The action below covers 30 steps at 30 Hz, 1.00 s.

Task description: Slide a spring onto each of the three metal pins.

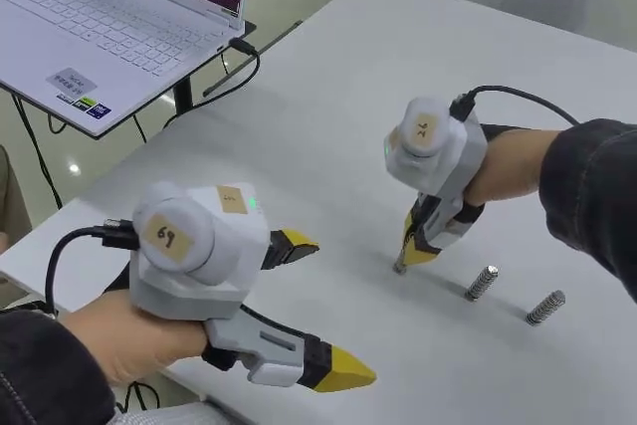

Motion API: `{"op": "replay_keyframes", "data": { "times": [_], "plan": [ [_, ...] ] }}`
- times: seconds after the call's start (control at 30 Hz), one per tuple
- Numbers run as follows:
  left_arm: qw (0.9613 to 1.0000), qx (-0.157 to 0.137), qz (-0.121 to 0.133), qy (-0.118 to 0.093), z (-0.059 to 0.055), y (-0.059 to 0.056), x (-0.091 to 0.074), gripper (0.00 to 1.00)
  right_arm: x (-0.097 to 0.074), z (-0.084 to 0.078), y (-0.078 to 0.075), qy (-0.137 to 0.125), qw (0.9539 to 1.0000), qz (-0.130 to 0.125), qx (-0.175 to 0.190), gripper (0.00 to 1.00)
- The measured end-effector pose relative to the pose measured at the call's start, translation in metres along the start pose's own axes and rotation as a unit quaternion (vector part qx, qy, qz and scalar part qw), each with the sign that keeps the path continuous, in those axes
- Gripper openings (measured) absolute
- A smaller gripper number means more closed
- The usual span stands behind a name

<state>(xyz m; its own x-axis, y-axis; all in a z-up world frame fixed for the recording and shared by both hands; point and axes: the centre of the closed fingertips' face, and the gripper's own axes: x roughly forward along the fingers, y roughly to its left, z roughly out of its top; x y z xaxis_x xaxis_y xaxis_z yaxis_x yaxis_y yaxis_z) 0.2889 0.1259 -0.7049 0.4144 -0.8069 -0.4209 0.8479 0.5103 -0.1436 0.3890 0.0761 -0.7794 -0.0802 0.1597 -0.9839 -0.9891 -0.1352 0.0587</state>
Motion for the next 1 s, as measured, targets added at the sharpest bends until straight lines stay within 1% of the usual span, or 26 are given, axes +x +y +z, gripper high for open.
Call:
{"op": "replay_keyframes", "data": {
  "times": [0.4, 0.63, 1.0],
  "plan": [
    [1.0, 0.0, 0.0, 0.001, -0.0003, 0.0004, -0.0003, 0.8, 0.0053, -0.0005, -0.0019, -0.003, 1.0, 0.001, 0.001, 0.09],
    [1.0, -0.001, 0.0, 0.001, -0.0011, 0.0005, -0.001, 0.79, 0.0054, -0.0005, -0.0021, -0.004, 1.0, 0.0, 0.002, 0.09],
    [1.0, 0.002, 0.0, 0.001, -0.0003, -0.0009, -0.0019, 0.79, 0.0009, -0.0008, -0.0013, -0.008, 0.9999, -0.008, 0.004, 0.18]
  ]
}}
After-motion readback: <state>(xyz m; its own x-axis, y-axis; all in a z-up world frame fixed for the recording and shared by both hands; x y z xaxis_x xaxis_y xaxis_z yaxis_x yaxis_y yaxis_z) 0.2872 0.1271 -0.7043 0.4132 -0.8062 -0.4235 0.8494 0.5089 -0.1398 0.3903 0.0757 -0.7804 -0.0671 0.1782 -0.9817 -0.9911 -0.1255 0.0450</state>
